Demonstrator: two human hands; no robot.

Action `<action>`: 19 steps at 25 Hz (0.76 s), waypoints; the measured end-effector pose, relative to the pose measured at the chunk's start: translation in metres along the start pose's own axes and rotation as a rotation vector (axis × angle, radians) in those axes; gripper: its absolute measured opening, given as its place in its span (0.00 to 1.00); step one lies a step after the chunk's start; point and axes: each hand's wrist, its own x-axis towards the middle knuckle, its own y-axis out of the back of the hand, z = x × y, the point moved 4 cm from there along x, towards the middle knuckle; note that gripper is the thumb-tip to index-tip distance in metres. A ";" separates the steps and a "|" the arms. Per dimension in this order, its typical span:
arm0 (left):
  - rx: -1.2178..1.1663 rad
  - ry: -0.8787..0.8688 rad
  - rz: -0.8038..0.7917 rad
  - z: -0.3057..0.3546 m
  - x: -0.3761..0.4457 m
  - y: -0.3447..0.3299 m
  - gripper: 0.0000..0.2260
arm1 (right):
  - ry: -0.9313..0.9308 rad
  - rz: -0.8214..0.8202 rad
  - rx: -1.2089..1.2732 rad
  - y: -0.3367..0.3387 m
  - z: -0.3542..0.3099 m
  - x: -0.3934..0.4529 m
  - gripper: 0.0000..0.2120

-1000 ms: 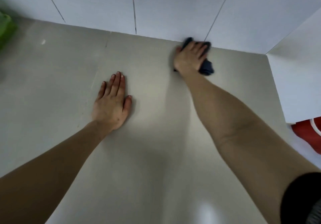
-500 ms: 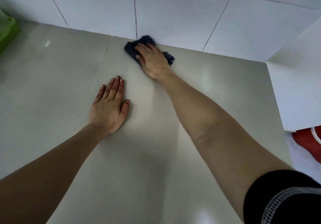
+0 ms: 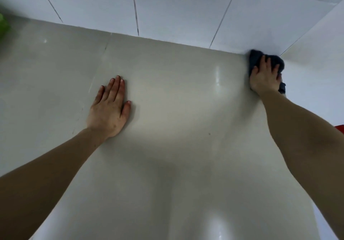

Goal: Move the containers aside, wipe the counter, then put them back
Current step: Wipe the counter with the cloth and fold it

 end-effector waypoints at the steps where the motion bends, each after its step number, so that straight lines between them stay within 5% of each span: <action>1: 0.004 0.001 -0.004 0.000 0.000 0.000 0.32 | -0.081 0.005 0.026 -0.001 0.000 0.001 0.28; 4: 0.019 -0.001 -0.006 0.001 -0.001 -0.002 0.32 | -0.262 0.024 0.113 -0.005 -0.027 -0.006 0.28; 6: 0.020 -0.001 -0.012 0.000 0.000 -0.001 0.32 | -0.223 0.024 0.122 -0.014 -0.073 -0.022 0.28; 13: 0.001 0.001 -0.024 -0.004 0.001 -0.003 0.30 | 0.652 -0.173 -0.011 -0.065 -0.288 -0.167 0.26; 16: 0.002 -0.007 -0.031 -0.006 0.000 -0.004 0.30 | 0.797 -0.200 -0.060 -0.061 -0.260 -0.165 0.25; 19: -0.007 -0.004 -0.021 -0.006 0.000 -0.003 0.32 | 0.559 -0.112 -0.051 -0.040 -0.173 -0.110 0.25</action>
